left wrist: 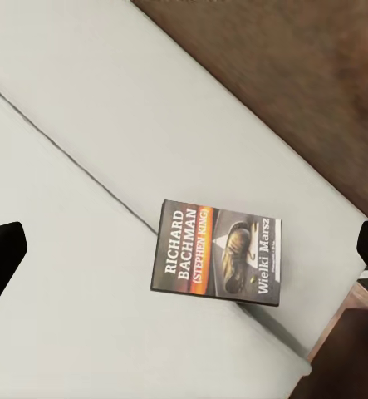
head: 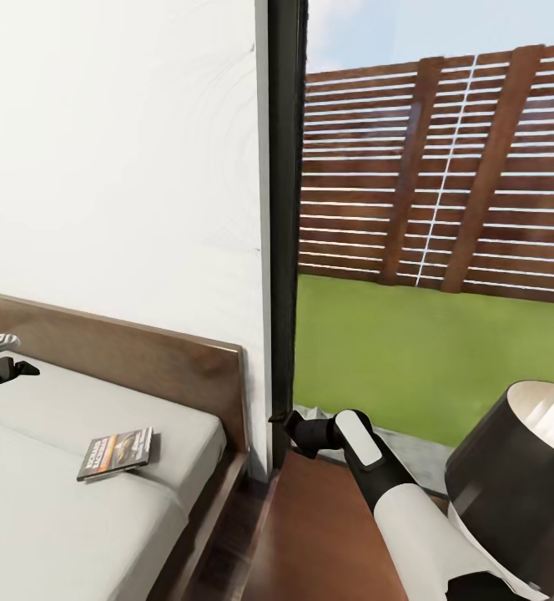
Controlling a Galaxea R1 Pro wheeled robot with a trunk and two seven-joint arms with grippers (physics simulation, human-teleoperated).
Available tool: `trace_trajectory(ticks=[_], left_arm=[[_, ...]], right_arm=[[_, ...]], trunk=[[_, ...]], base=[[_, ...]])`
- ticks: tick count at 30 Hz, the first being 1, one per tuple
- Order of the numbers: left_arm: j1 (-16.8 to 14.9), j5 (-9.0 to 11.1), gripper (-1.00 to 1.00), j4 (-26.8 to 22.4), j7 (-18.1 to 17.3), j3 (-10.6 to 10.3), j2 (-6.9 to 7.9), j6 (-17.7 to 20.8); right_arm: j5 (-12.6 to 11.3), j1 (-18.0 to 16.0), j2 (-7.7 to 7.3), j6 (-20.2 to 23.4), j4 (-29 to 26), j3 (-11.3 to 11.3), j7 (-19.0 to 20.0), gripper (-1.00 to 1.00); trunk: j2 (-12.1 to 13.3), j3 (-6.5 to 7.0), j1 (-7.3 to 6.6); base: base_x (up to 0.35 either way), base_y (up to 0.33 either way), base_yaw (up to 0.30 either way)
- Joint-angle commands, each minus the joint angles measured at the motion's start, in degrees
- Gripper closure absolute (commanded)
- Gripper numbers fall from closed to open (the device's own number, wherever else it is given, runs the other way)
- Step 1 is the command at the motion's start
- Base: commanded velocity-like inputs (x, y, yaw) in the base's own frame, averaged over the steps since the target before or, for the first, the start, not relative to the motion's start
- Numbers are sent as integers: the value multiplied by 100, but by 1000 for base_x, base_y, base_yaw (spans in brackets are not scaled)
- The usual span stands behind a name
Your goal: In the bedroom, move the book from the bed onto either nightstand, and place the two sandals side by side next to the bed.
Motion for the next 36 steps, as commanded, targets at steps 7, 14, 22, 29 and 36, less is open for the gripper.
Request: trace_trajectory(ticks=[7, 14, 22, 29, 36], left_arm=[[-8, -58, -100, -5, -56, 29, 4, 13], [-8, -60, -100, -5, -56, 29, 6, 13], [-8, -60, -100, -5, -50, 30, 6, 13], [-8, -60, -100, -5, -30, 30, 6, 13], [-8, -53, -100, -5, -18, 30, 6, 10]], right_arm=[[-59, -4, 0, 10, -8, -5, -51, -100], [-63, -4, 0, 11, -1, -1, -52, -100], [-64, -4, 0, 11, 1, 1, -54, -100], [-64, -3, 0, 11, 1, 1, -51, -100], [-64, -4, 0, 11, 1, 1, -50, -100]], trunk=[[-3, -6, 0], [-3, -6, 0], [-3, -6, 0], [-3, -6, 0], [-3, -6, 0]], base=[[0, 0, -70], [0, 0, -93], [0, 0, -18], [0, 0, -3], [6, 0, 0]])
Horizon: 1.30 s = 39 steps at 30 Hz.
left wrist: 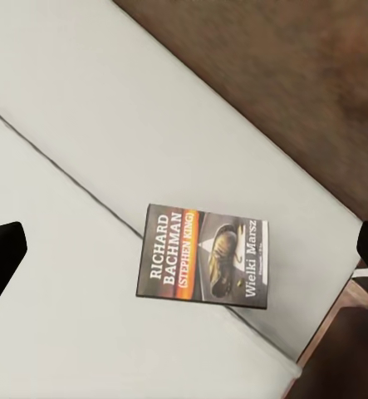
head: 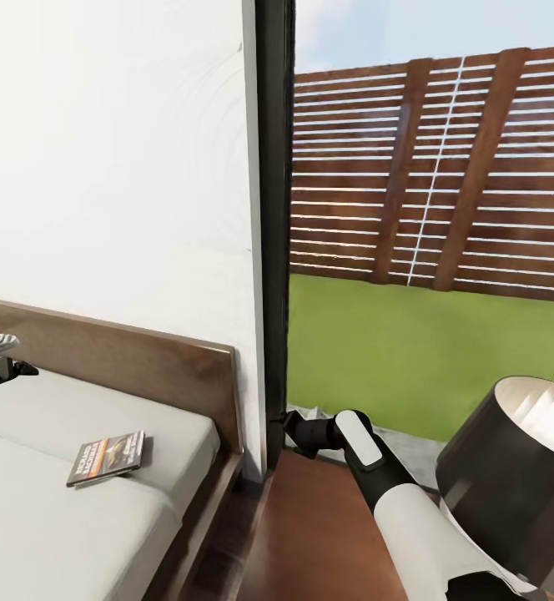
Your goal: In the bedroom, move the book from the bed onto either nightstand, and place the two sandals side by side next to the bed.
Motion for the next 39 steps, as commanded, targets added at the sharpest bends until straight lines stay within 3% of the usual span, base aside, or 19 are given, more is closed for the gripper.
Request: trace_trajectory(ticks=[1, 30, 35, 39], left_arm=[[-8, -59, -100, -5, -55, 24, -3, 11], [-8, -70, -100, 70, 8, 24, -3, 7], [-8, -50, -100, 428, 215, 82, -3, -4], [-8, 63, -100, 759, 631, 327, -4, -126]], right_arm=[[-57, -3, 0, 3, -8, 6, -58, -100], [-69, -3, 0, 14, -8, 50, -54, -100], [-77, -4, 0, 13, -13, 56, -49, -100], [-81, -3, 0, 14, -15, 58, -46, -100]], trunk=[[-3, -6, 0], [-3, -6, 0], [-3, -6, 0], [-3, -6, 0]], base=[[37, 0, 0], [18, 0, 0], [0, 0, 0], [0, 0, 0]])
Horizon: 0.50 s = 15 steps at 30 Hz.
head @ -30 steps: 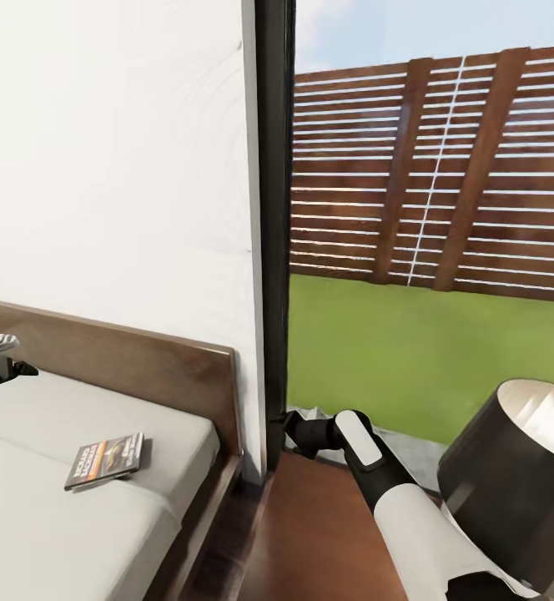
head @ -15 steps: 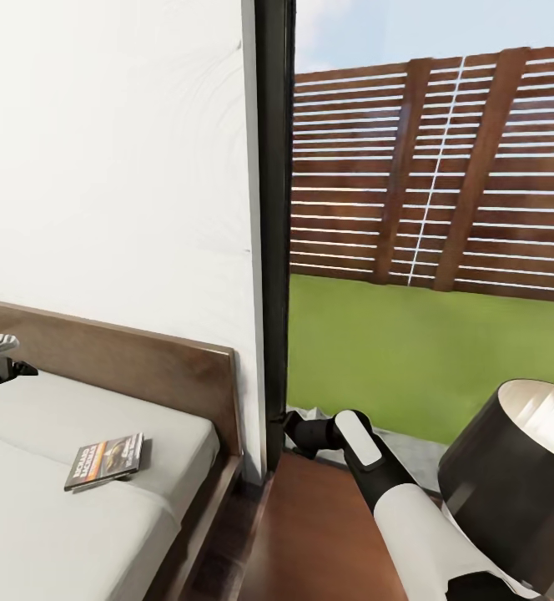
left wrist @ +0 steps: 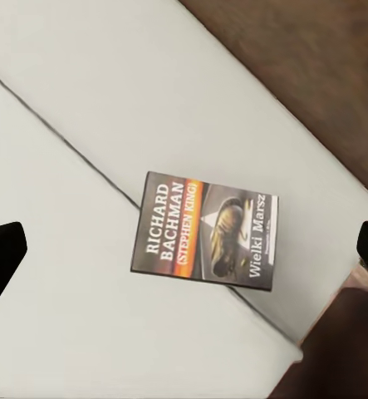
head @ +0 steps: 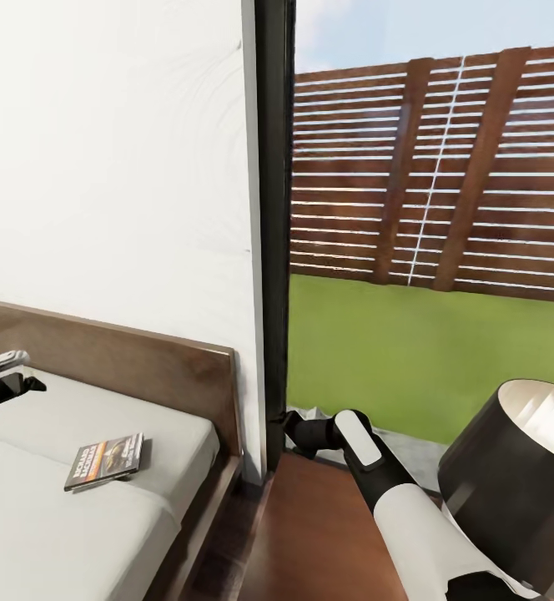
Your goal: In the bedroom, move the book from the bed onto either nightstand, and place the two sandals side by side next to the bed.
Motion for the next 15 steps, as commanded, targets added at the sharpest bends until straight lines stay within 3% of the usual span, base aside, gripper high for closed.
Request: trace_trajectory(ticks=[1, 7, 11, 15], left_arm=[[-9, 1, -100, 70, 97, 137, -10, -61], [-9, 465, -100, 592, 1249, 687, -60, -630], [-9, 840, -100, 1140, 1969, 859, -77, -1000], [-9, 1300, -100, 1552, 2412, 966, -77, -1460]], right_arm=[[-58, -5, 0, 5, -8, 6, -59, -100], [-60, -3, 0, 9, -15, 12, -60, -100], [-60, -5, 0, 16, -29, 18, -60, -100], [-69, -8, 0, 24, -68, 29, -65, -100]], trunk=[[-3, -6, 0], [-3, -6, 0], [-3, -6, 0], [-3, -6, 0]], base=[[0, 0, 0], [0, 0, 0], [0, 0, 0], [0, 0, 0]])
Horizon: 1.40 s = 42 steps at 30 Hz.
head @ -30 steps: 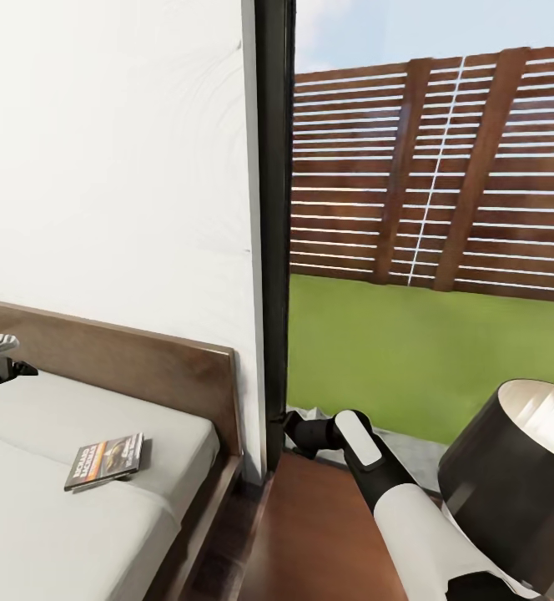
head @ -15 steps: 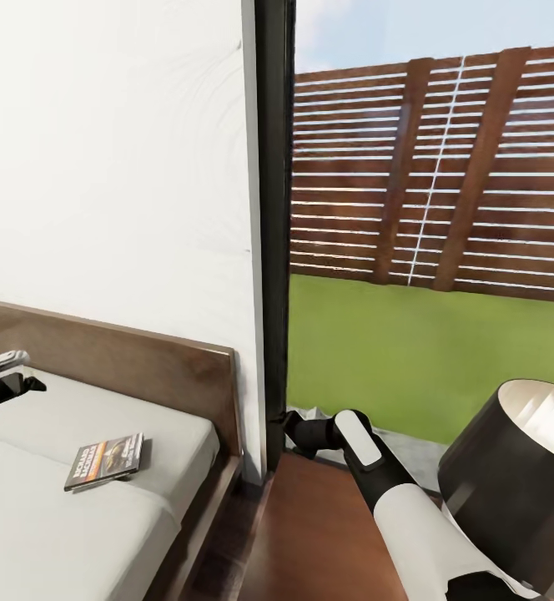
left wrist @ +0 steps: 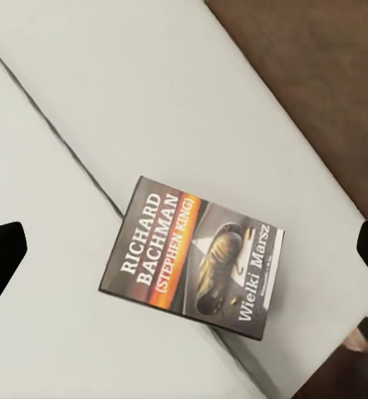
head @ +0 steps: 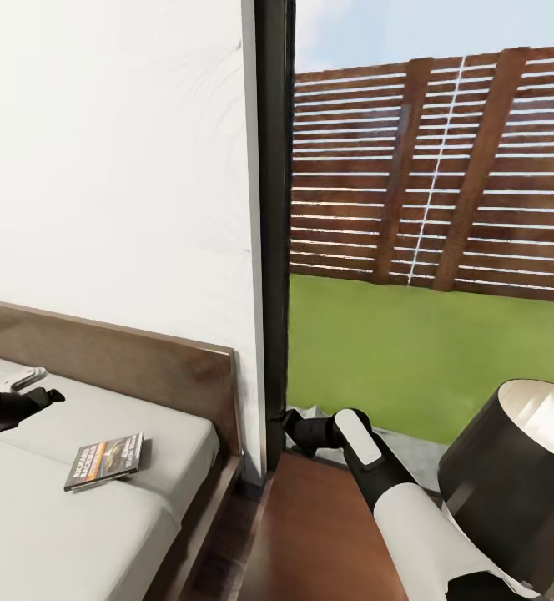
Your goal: In the bedroom, move the book from the bed onto either nightstand, and place the two sandals side by side next to the bed.
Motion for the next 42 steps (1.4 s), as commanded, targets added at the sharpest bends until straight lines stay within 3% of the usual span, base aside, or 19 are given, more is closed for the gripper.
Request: trace_trajectory(ticks=[1, 6, 15, 25, 31, 36, 42], left_arm=[[-5, 22, -100, 37, 7, 44, 2, -58], [-5, 261, -100, 162, 145, 63, 9, -293], [-5, 371, -100, 221, 203, 158, 5, -446], [7, 489, -100, 325, 212, 779, 38, -694], [12, 512, -100, 518, 276, 939, 39, -1103], [12, 527, -100, 619, 557, 994, -15, -1220], [12, 583, -100, 676, 1149, 1118, -122, -1257]], right_arm=[[-61, -4, 0, 4, -16, 10, -60, -100], [-68, -5, 0, 6, -112, 43, -70, -100], [-67, -15, 0, 11, -251, 140, -85, -100], [-86, -30, 0, 15, -504, 298, -102, -100], [-98, -32, 0, 12, -540, 315, -130, -100], [-97, -32, 0, -8, -545, 321, -158, -100], [-85, -32, 0, -45, -531, 319, -185, -100]], trunk=[[-3, -6, 0], [-3, -6, 0], [-3, -6, 0], [-3, -6, 0], [-3, -6, 0], [-3, -6, 0], [-3, -6, 0]], base=[[0, 0, 0], [0, 0, 0], [0, 0, 0], [0, 0, 0], [0, 0, 0], [0, 0, 0], [0, 0, 0]])
